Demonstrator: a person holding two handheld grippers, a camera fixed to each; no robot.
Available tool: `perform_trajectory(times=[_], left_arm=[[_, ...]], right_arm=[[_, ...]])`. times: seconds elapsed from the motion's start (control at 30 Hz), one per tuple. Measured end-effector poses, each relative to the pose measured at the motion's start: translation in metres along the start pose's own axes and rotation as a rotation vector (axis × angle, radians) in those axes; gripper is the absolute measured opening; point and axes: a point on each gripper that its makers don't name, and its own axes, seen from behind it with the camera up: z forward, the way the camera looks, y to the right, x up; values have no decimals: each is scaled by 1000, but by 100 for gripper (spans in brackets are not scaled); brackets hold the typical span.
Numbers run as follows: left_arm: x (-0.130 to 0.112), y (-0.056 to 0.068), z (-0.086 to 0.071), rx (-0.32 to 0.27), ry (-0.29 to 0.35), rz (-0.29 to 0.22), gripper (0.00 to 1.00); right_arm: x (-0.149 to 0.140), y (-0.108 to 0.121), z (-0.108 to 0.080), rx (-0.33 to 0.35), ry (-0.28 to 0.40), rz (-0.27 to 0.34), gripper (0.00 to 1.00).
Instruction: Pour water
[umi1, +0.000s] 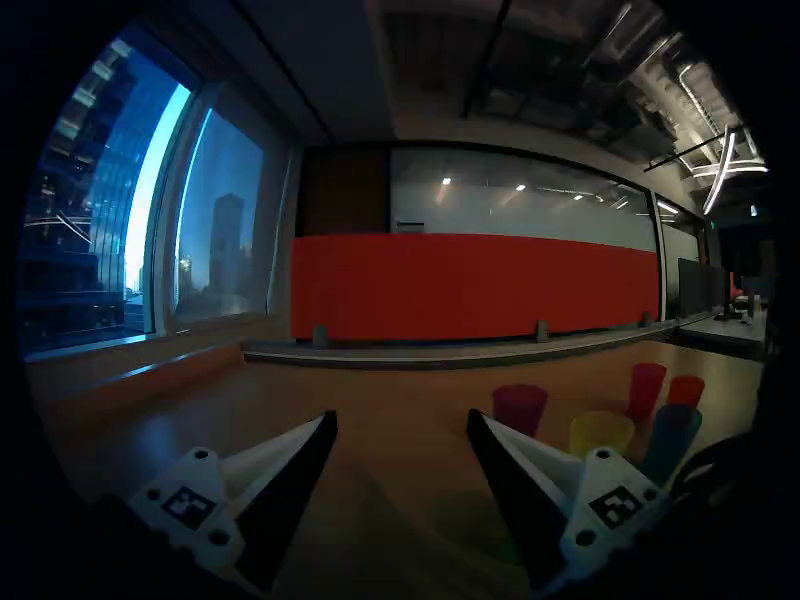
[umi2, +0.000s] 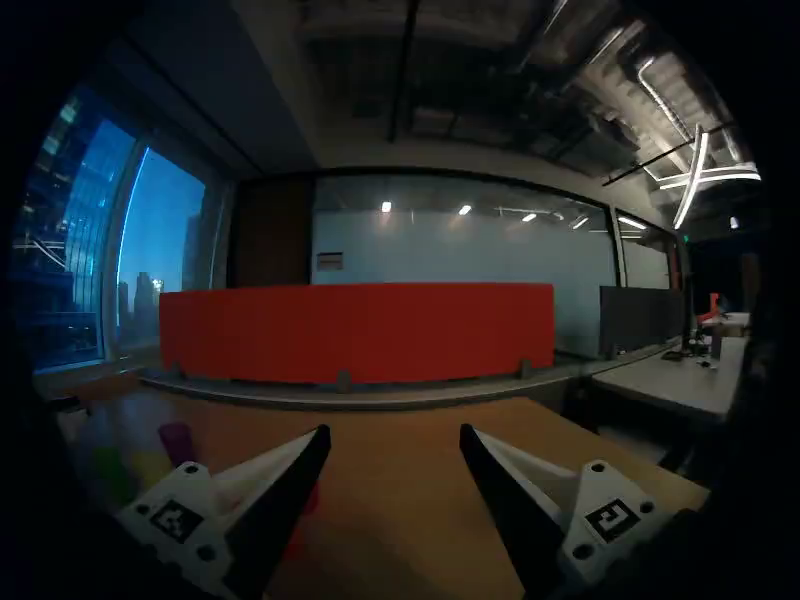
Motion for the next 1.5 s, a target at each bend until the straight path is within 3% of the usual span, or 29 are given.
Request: perform_trajectory(times=[0.3,0.87,1.1,1.5], left_arm=[[0,1,0,-2,0,4,96],[-1,0,1,-2,-1,5,96],[-1,0,1,-2,-1,5,96],[-1,0,1,-2,-1,5,96]], right_arm=[[2,-2,-2,8,4,-1,100],[11,7,-3,33,55,-64,100],[0,9,9,32,69,-64,100],[-33,1,32,55,70,-5,100]])
